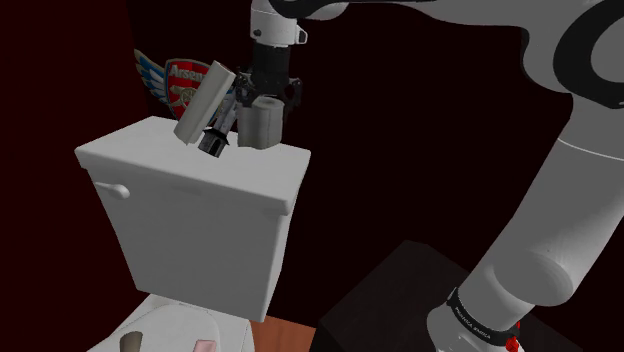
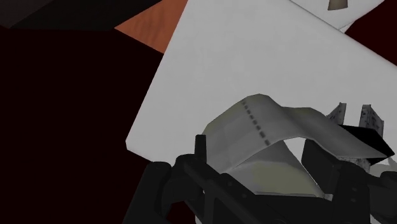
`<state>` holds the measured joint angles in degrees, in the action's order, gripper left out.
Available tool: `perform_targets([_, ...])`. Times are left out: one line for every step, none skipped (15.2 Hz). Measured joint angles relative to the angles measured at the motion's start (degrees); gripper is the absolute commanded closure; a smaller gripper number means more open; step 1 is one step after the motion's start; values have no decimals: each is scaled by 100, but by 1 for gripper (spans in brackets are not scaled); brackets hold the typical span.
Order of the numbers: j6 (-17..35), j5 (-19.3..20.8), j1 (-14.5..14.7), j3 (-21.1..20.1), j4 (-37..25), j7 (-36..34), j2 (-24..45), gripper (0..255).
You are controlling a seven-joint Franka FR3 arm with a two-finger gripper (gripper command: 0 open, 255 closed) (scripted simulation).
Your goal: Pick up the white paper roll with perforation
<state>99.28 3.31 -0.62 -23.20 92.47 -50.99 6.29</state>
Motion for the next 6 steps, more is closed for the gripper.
perform_targets([-80,4,5,-3,-90,-3,10,255])
perform_targets([-159,17,12,-5,-200,-7,45,255])
perform_targets([-250,26,23,-11,-311,-19,67,255])
perform_targets([-327,26,25,-13,-388,-19,68,255])
perform_targets([-400,27,24,-12,-466,-12,73,255])
perform_targets([-458,32,27,-12,-535,-13,86,255])
